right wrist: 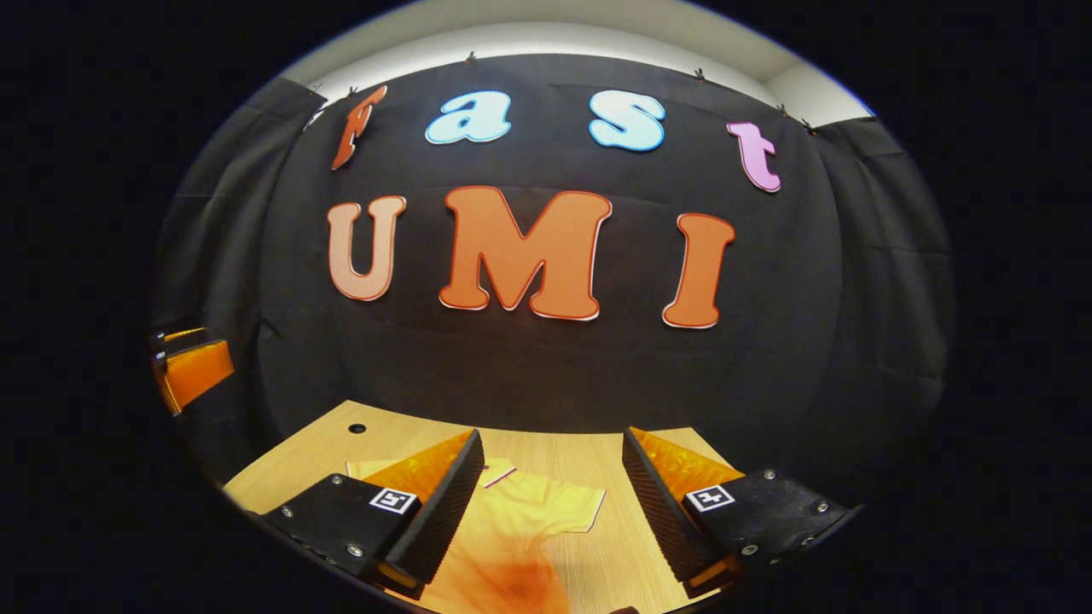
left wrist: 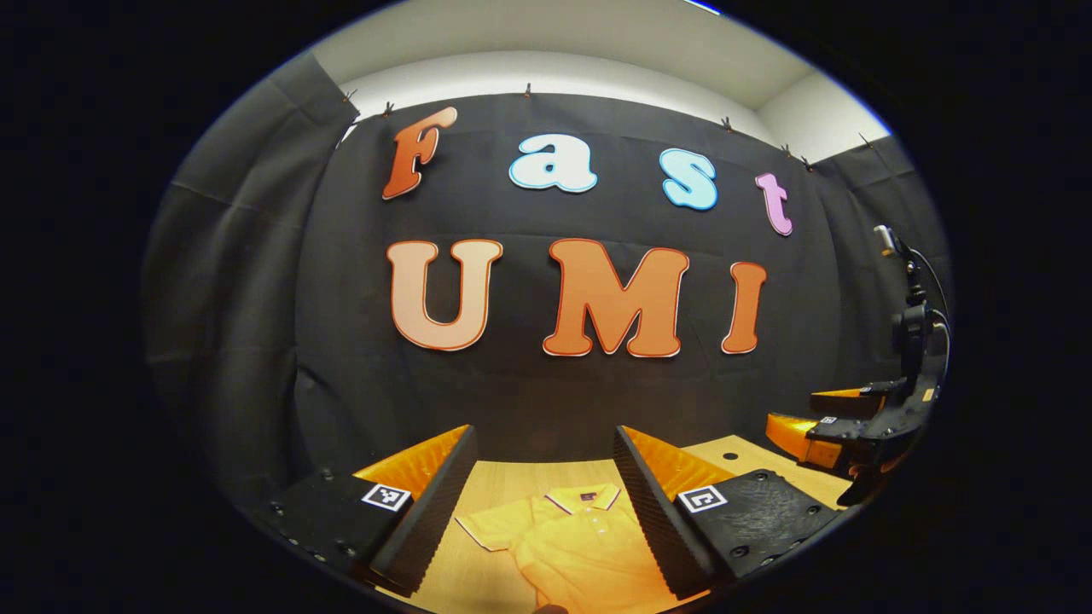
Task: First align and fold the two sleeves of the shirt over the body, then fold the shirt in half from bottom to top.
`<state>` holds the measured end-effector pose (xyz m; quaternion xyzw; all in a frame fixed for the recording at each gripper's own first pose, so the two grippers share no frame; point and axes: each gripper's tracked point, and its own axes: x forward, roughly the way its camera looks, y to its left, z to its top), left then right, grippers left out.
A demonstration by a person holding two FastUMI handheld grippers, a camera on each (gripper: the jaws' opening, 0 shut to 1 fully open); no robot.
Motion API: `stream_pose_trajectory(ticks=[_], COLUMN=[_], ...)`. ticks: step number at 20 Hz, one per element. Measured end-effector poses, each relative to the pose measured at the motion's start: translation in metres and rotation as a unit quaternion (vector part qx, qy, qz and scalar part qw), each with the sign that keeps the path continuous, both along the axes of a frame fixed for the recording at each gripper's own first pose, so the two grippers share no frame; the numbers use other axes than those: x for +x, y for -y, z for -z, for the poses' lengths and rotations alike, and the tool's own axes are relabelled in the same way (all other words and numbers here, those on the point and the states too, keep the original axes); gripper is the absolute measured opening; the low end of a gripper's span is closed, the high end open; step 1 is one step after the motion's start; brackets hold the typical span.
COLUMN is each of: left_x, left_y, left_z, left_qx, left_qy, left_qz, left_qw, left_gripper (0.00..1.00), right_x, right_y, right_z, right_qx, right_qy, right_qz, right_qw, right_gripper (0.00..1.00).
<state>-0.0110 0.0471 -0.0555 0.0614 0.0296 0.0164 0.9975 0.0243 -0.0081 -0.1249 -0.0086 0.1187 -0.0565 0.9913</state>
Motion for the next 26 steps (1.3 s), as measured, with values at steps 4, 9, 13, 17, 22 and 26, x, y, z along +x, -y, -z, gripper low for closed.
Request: stream_pose_trajectory(ticks=[4,9,13,17,22,26], left_x=[0.0,0.012,0.022,0.023,0.02,0.017], left_y=[0.004,0.002,-0.002,-0.02,-0.04,-0.041], left_z=[0.013,0.018,0.03,0.037,0.055,0.076], left_qx=[0.015,0.021,0.017,0.02,0.011,0.0], left_qy=[-0.008,-0.005,-0.016,-0.03,-0.058,-0.094], left_qz=[0.006,-0.033,-0.062,-0.103,-0.156,-0.179], left_qw=[1.0,0.999,0.998,0.994,0.986,0.979], left_gripper=[0.98,0.98,0.98,0.98,0.98,0.98], right_x=[0.009,0.041,0.067,0.095,0.119,0.133], right_y=[0.023,0.042,0.054,0.055,0.068,0.07], right_z=[0.044,0.112,0.169,0.224,0.281,0.325], right_qx=[0.004,0.043,0.068,0.094,0.1,0.1], right_qy=[-0.053,-0.134,-0.22,-0.296,-0.39,-0.464], right_qz=[0.024,0.018,0.018,0.018,0.018,0.008], right_qw=[0.998,0.99,0.973,0.95,0.915,0.88], right_gripper=[0.99,0.99,0.98,0.93,0.85,0.73])
